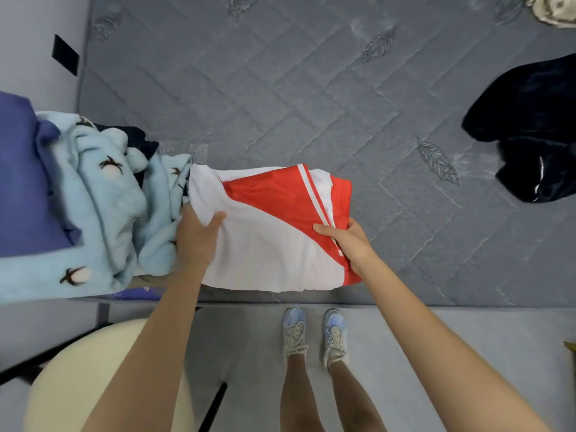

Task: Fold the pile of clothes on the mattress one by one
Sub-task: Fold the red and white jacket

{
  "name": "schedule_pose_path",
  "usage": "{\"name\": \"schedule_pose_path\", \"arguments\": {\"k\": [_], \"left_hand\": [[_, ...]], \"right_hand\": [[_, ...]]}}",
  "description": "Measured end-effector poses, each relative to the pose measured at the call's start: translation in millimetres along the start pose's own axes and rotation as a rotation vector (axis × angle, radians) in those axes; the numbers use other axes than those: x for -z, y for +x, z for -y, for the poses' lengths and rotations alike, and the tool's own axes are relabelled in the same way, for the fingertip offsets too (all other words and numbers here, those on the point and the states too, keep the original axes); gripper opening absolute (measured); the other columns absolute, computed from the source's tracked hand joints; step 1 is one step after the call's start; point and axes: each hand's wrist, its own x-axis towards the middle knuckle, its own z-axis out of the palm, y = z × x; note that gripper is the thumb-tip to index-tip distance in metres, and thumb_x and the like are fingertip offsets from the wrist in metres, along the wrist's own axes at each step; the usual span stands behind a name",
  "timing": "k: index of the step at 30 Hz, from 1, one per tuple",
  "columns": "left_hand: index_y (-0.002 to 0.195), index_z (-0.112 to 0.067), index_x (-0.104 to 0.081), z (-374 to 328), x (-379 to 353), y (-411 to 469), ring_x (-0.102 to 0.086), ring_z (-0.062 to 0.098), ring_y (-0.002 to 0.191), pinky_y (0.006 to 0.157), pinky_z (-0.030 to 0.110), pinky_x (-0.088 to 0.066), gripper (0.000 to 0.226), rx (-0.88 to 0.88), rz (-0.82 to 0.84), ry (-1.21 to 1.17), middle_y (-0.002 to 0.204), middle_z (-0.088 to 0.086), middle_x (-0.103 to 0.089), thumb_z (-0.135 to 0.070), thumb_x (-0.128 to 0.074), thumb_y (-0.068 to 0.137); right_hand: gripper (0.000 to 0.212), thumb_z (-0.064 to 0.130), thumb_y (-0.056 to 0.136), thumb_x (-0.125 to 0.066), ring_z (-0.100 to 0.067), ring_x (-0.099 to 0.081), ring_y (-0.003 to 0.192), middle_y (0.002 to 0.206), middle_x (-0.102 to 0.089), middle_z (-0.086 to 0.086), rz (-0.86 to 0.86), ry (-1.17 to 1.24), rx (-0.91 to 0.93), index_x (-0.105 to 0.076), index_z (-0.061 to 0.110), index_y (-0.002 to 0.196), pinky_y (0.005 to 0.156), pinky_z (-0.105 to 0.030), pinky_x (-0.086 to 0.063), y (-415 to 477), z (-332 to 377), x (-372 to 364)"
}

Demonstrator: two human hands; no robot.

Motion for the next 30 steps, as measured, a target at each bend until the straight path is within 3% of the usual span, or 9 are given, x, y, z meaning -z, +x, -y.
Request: {"name": "schedule_pose_path", "arguments": {"k": [4, 9, 11, 14, 16, 19, 20, 23, 30], "left_hand": [[0.145, 0.000, -0.026, 7.4, -15.6, 5.7, -0.041, 0.032, 0.132, 0.106, 0.039, -0.033, 0.076, -0.060, 0.009, 0.068, 0.144, 0.019, -0.043, -0.027, -0.068, 0.088], [0.151, -0.003, -0.012, 13.4, -19.4, 7.2, -0.028, 0.030, 0.141, 0.113, 0.038, -0.025, 0.086, -0.099, 0.026, 0.092, 0.154, 0.017, -0.027, -0.026, -0.067, 0.089], [0.152, -0.004, -0.008, 9.6, -16.2, 5.2, -0.029, 0.033, 0.140, 0.112, 0.041, -0.025, 0.088, -0.129, 0.037, 0.147, 0.153, 0.019, -0.027, -0.025, -0.067, 0.089], [0.153, -0.010, -0.009, -7.3, -8.3, -7.2, -0.026, 0.035, 0.140, 0.110, 0.046, -0.026, 0.083, -0.186, 0.015, 0.345, 0.153, 0.021, -0.024, -0.035, -0.059, 0.093], [0.153, -0.013, -0.018, -21.2, -5.2, -21.1, -0.022, 0.039, 0.143, 0.113, 0.049, -0.021, 0.076, -0.313, 0.008, 0.487, 0.155, 0.024, -0.021, -0.051, -0.046, 0.093], [0.148, -0.016, -0.036, -47.6, -2.7, -39.2, -0.030, 0.041, 0.139, 0.113, 0.057, -0.019, 0.065, -0.497, 0.028, 0.602, 0.150, 0.025, -0.033, -0.053, -0.043, 0.094], [0.147, -0.019, -0.037, -59.1, -1.1, -45.9, -0.029, 0.039, 0.140, 0.114, 0.058, -0.012, 0.063, -0.516, 0.040, 0.642, 0.151, 0.022, -0.033, -0.052, -0.044, 0.094], [0.150, -0.027, -0.028, -95.2, 2.6, -66.4, -0.012, 0.031, 0.147, 0.114, 0.053, 0.006, 0.063, -0.532, 0.103, 0.707, 0.158, 0.011, -0.021, -0.055, -0.042, 0.096], [0.153, -0.033, -0.014, -177.0, -13.0, -127.9, -0.002, 0.030, 0.149, 0.116, 0.055, 0.002, 0.070, -0.655, 0.211, 0.848, 0.162, 0.006, -0.008, -0.062, -0.036, 0.093]], "right_hand": [[0.064, 0.022, 0.070, -0.085, -0.019, -0.065, 0.099, 0.114, -0.064, 0.000, -0.111, -0.145, 0.053, -0.049, 0.013, 0.122, 0.087, -0.036, -0.052, 15.1, -6.7, -0.3], [0.071, 0.030, 0.074, -0.082, -0.017, -0.056, 0.104, 0.126, -0.056, -0.001, -0.136, -0.280, 0.092, -0.042, 0.013, 0.131, 0.088, -0.031, -0.044, 13.9, -11.6, 1.3], [0.077, 0.034, 0.073, -0.082, -0.021, -0.053, 0.116, 0.133, -0.053, -0.004, -0.194, -0.388, 0.181, -0.041, 0.013, 0.135, 0.096, -0.034, -0.043, 10.2, -11.1, 0.5], [0.098, 0.046, 0.074, -0.079, -0.024, -0.031, 0.139, 0.150, -0.036, -0.004, -0.310, -0.686, 0.354, -0.025, 0.017, 0.150, 0.112, -0.041, -0.027, -3.1, -4.0, -2.0], [0.094, 0.050, 0.077, -0.073, -0.024, -0.024, 0.142, 0.154, -0.029, -0.004, -0.323, -0.843, 0.462, -0.024, 0.019, 0.151, 0.115, -0.044, -0.024, -16.4, 6.1, -3.0], [0.080, 0.050, 0.083, -0.066, -0.027, -0.016, 0.146, 0.157, -0.026, -0.005, -0.296, -1.023, 0.503, -0.031, 0.021, 0.149, 0.117, -0.045, -0.018, -38.2, 26.8, -2.7], [0.076, 0.049, 0.084, -0.065, -0.026, -0.013, 0.147, 0.157, -0.024, -0.004, -0.294, -1.066, 0.507, -0.033, 0.021, 0.148, 0.118, -0.044, -0.015, -47.1, 33.0, -1.9], [0.073, 0.049, 0.086, -0.061, -0.026, -0.008, 0.148, 0.159, -0.021, -0.004, -0.310, -1.152, 0.504, -0.031, 0.024, 0.148, 0.118, -0.044, -0.009, -76.0, 46.4, 2.9], [0.079, 0.052, 0.088, -0.055, -0.024, 0.003, 0.149, 0.162, -0.008, -0.002, -0.368, -1.189, 0.413, -0.016, 0.030, 0.153, 0.120, -0.046, 0.000, -140.8, 74.2, 63.0]]}}
